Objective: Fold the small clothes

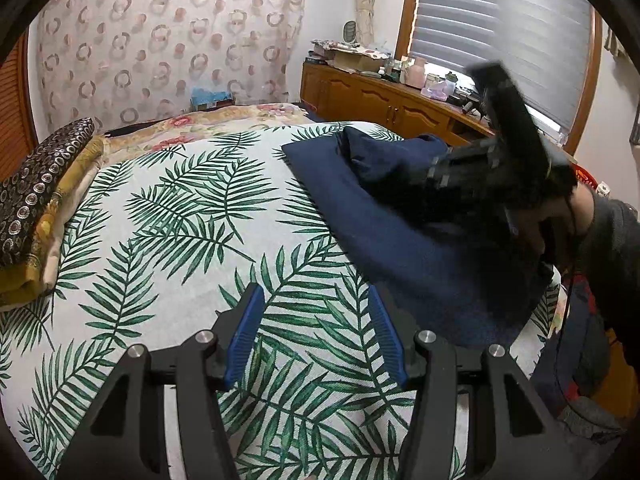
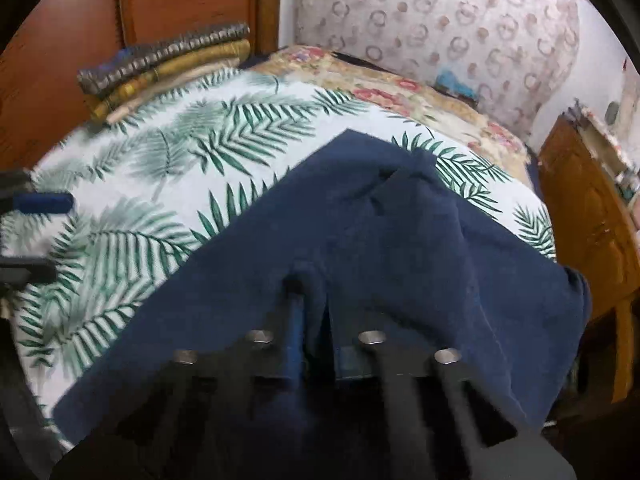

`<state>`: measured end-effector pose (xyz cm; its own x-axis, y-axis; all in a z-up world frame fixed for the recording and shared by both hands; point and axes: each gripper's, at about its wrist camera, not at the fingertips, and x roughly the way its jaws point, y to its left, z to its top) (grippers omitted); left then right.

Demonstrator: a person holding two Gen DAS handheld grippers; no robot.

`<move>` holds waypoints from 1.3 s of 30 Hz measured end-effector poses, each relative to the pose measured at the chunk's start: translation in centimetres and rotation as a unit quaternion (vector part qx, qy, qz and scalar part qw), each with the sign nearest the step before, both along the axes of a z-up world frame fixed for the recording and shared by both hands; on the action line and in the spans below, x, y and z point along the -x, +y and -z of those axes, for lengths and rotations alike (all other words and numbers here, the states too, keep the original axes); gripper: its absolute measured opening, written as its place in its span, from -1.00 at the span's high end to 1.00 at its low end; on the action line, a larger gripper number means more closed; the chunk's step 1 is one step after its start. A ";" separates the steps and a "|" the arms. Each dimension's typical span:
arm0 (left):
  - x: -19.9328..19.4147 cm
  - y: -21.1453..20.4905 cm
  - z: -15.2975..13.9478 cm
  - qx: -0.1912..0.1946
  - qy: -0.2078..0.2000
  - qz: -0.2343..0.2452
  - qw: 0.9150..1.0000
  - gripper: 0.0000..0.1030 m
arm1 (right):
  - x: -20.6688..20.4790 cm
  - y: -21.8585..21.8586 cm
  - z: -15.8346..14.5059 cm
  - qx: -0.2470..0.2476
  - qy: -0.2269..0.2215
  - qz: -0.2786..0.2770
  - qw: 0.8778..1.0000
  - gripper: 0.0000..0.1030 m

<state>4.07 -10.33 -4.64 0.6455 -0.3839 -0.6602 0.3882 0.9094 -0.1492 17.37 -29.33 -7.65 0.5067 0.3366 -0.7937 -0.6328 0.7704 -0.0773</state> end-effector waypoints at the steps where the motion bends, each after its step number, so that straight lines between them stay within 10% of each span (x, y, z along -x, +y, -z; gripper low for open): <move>1: 0.0 0.0 0.0 0.000 0.001 0.000 1.000 -0.03 | -0.2 -0.7 -0.8 -0.007 -0.012 0.011 1.000 0.92; 8: 0.0 -0.2 0.1 0.003 0.002 0.003 1.000 -0.03 | -4.3 -6.3 -6.0 -0.016 -0.077 0.111 0.991 0.94; 13: 0.0 -0.4 0.1 0.002 0.003 0.005 1.000 -0.03 | -9.0 -11.1 -7.1 0.043 -0.118 0.263 0.957 0.74; 22: 0.1 -1.4 0.1 0.005 0.006 0.019 1.000 -0.03 | -3.6 -12.0 -6.8 0.002 -0.097 0.208 0.973 0.28; 32: 0.0 -3.5 0.5 0.002 0.022 0.048 0.999 -0.03 | -0.2 -12.7 -2.4 -0.018 -0.043 0.182 0.982 0.28; 36: 0.1 -4.2 0.8 -0.002 0.027 0.057 0.998 -0.03 | -0.3 -13.2 -2.1 -0.054 -0.038 0.172 0.983 0.95; 39: 0.2 -4.6 1.0 -0.003 0.032 0.065 0.997 -0.03 | -0.2 -15.1 -2.4 -0.046 -0.062 0.236 0.969 0.99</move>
<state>3.88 -14.97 -5.63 0.5481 -0.4565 -0.7009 0.4923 0.8535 -0.1709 17.62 -44.47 -5.25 0.7104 0.1103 -0.6951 -0.1989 0.9789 -0.0479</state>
